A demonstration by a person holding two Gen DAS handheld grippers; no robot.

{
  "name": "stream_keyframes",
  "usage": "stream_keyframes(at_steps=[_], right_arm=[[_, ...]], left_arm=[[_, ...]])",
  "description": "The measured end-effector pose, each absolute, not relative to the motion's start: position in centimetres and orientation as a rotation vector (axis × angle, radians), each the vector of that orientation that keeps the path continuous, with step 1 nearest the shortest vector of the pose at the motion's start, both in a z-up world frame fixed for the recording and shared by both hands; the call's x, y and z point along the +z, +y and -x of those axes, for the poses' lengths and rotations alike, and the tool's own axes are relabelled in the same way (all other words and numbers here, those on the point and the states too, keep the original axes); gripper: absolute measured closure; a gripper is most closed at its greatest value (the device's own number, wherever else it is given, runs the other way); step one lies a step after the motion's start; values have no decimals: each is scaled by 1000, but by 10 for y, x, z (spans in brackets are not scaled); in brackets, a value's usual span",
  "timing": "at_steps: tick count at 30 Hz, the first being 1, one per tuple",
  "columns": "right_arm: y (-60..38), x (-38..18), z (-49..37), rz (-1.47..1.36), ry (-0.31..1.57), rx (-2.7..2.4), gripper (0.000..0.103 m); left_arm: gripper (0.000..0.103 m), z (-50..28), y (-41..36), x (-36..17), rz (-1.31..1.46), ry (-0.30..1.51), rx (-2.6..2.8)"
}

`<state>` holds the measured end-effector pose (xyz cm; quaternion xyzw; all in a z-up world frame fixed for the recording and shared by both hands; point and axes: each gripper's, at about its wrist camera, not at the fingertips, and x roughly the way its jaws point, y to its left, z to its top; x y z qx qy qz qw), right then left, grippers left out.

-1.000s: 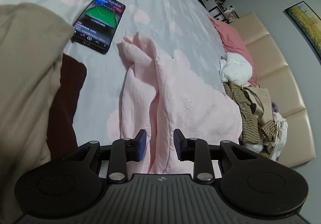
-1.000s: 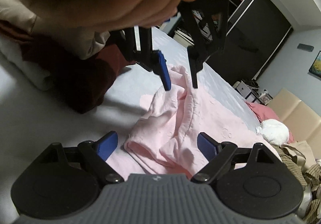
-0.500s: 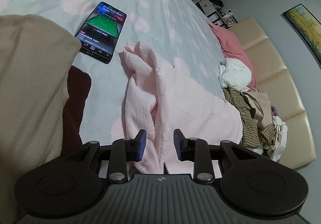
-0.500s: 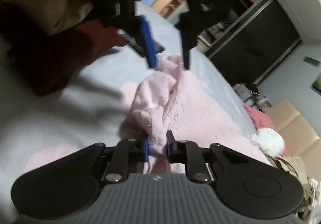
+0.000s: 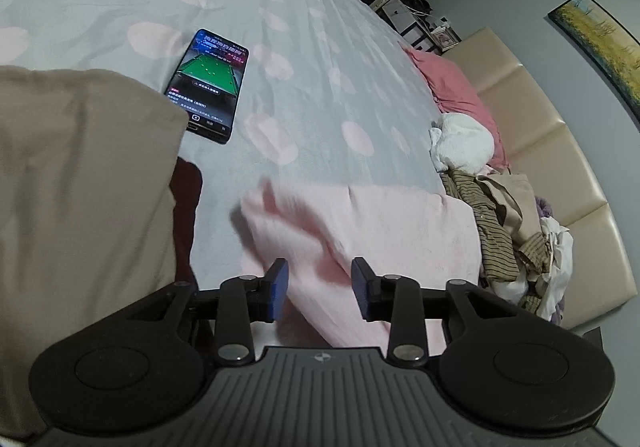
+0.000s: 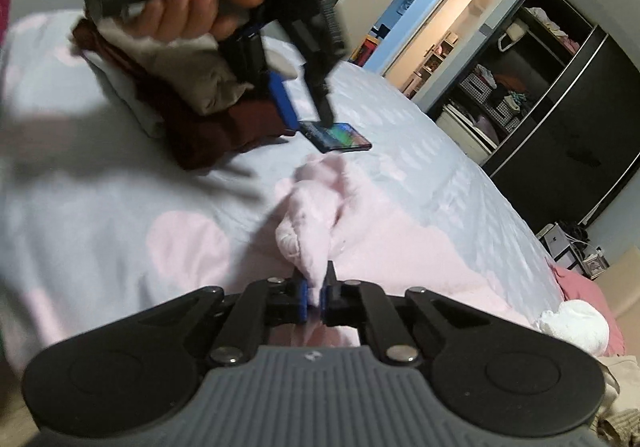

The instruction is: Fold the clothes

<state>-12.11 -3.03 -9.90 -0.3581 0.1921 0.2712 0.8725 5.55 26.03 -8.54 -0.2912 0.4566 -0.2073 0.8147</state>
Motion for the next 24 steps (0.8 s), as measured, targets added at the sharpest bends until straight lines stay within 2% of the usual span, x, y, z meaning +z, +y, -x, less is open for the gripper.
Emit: stream_keyframes(at_steps=[2,7,15,17,24], right_arm=[[-47,-88,127,742,425,572,96],[-68,-81,148,718,460,597,96],[-94,-82,158,664,461,583,96],[-100,-83,160,651,461,579,96],[-114,-85,166,619,462,575,96]], left_arm=[[59,-51,261,-83,608,974,-453],[49,-45,254,-86,590,1003,-479],[40,-52,229,-104,610,1093,-437],[32,-52,219,-109,562,1116,-442],[32,-47,200,-131,480,1172,-479]])
